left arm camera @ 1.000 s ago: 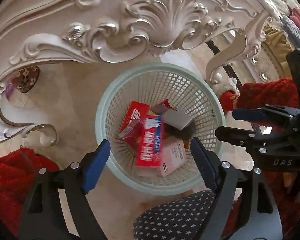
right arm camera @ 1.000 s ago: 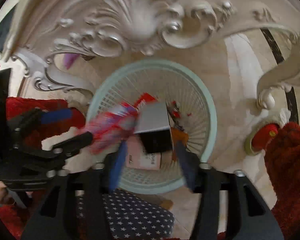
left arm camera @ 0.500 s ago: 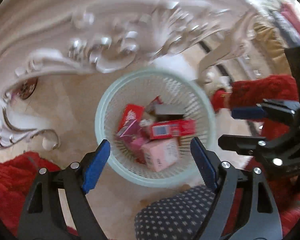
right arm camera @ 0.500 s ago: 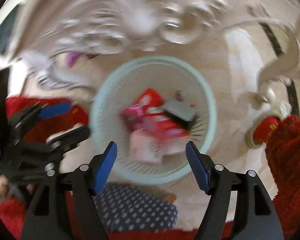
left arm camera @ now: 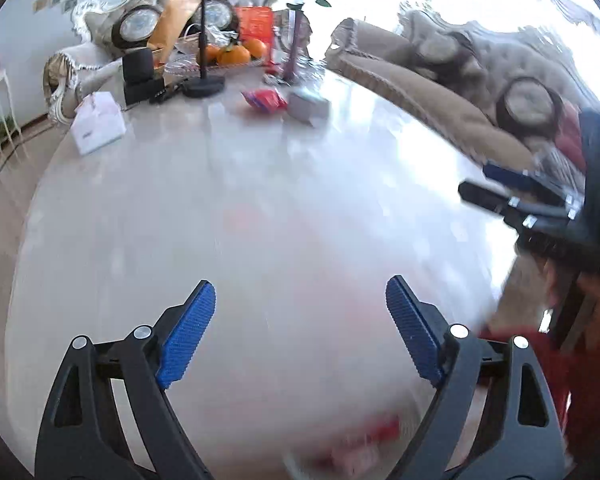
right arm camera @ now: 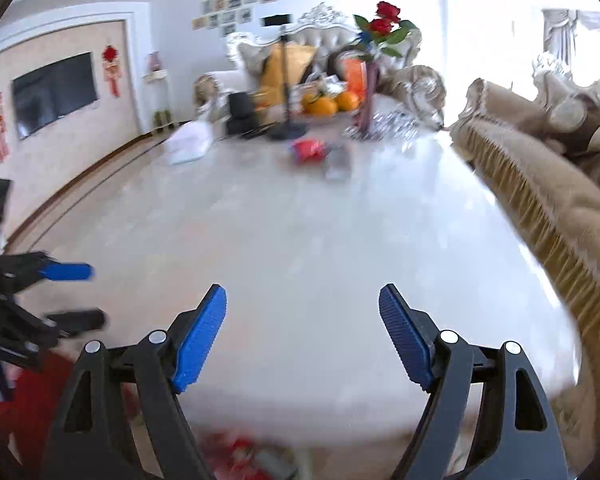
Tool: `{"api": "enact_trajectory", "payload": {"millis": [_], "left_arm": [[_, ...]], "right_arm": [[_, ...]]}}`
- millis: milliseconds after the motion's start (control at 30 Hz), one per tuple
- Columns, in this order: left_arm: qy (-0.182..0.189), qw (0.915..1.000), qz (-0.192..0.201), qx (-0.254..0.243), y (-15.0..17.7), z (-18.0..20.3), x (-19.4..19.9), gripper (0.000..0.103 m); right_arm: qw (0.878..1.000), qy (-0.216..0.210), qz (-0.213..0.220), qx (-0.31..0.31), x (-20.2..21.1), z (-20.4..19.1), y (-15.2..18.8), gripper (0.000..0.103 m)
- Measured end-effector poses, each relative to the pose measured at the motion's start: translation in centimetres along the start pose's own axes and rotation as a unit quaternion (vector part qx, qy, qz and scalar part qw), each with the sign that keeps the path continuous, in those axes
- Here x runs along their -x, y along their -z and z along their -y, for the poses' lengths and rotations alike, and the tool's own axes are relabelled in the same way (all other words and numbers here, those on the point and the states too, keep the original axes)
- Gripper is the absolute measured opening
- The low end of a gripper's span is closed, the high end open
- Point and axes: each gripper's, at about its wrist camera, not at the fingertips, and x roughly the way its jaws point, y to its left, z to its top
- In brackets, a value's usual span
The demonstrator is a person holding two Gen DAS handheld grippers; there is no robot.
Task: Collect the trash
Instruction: 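Move both open grippers back to the table, then grasp the red snack packet with the left gripper while the right grasps the black box, then carry the red packet and black box to the wastebasket and open both grippers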
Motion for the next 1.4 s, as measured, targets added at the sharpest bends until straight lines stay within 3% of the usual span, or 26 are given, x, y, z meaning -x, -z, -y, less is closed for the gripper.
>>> {"api": "enact_trajectory", "payload": {"millis": [200,300,567,767,800,833,867,1000,1167,1233,1267,1300,1400], "left_arm": [[-0.03,0.9981,-0.008,0.052,-10.1,-4.4,-8.5,0.085],[-0.019,0.9972,-0.002,0.073,-14.8,-5.6,-12.3,0.085],[-0.012,0.9952,-0.015,0.096,-21.7,-7.2,-19.4,0.085],[-0.009,0.9949,-0.048,0.088,-24.1,-6.0,-24.5,0.085],[-0.014,0.9946,-0.053,0.088,-24.3,-5.9,-25.2,0.085],[-0.02,0.9943,-0.058,0.088,-24.5,-5.6,-26.1,0.085],[-0.019,0.9941,-0.061,0.088,-24.7,-5.5,-26.8,0.085],[-0.024,0.9927,-0.071,0.095,-25.1,-5.0,-28.6,0.085],[-0.058,0.993,-0.059,0.084,-25.4,-4.0,-29.9,0.086],[-0.076,0.9925,-0.048,0.083,-25.3,-3.8,-29.9,0.076],[-0.094,0.992,-0.044,0.071,-25.2,-3.7,-29.7,0.055],[-0.093,0.9928,-0.041,0.063,-25.2,-3.6,-29.7,0.046],[-0.08,0.9942,-0.038,0.061,-25.1,-3.9,-29.1,0.04]], "right_arm": [[0.999,0.026,-0.022,-0.002,-11.3,1.7,-6.9,0.075],[0.999,0.025,-0.045,-0.006,-16.3,2.2,-9.1,0.075],[0.994,0.057,-0.087,0.04,-23.7,2.2,-12.1,0.075],[0.993,0.033,-0.111,0.015,-25.9,3.8,-12.9,0.073],[0.993,0.034,-0.116,0.008,-26.1,4.1,-12.9,0.063],[0.992,0.036,-0.124,0.005,-26.6,4.3,-13.0,0.046],[0.991,0.036,-0.128,0.002,-26.6,4.8,-12.9,0.044],[0.991,0.027,-0.13,-0.01,-26.6,6.0,-12.8,0.043],[0.991,0.014,-0.129,-0.009,-26.9,5.9,-13.0,0.04],[0.992,0.015,-0.126,-0.008,-26.8,5.9,-13.0,0.039],[0.992,0.016,-0.124,-0.012,-26.7,6.0,-13.0,0.039],[0.992,0.016,-0.122,-0.015,-26.6,6.1,-13.0,0.038],[0.993,0.02,-0.113,-0.036,-26.3,6.9,-13.1,0.038]]}}
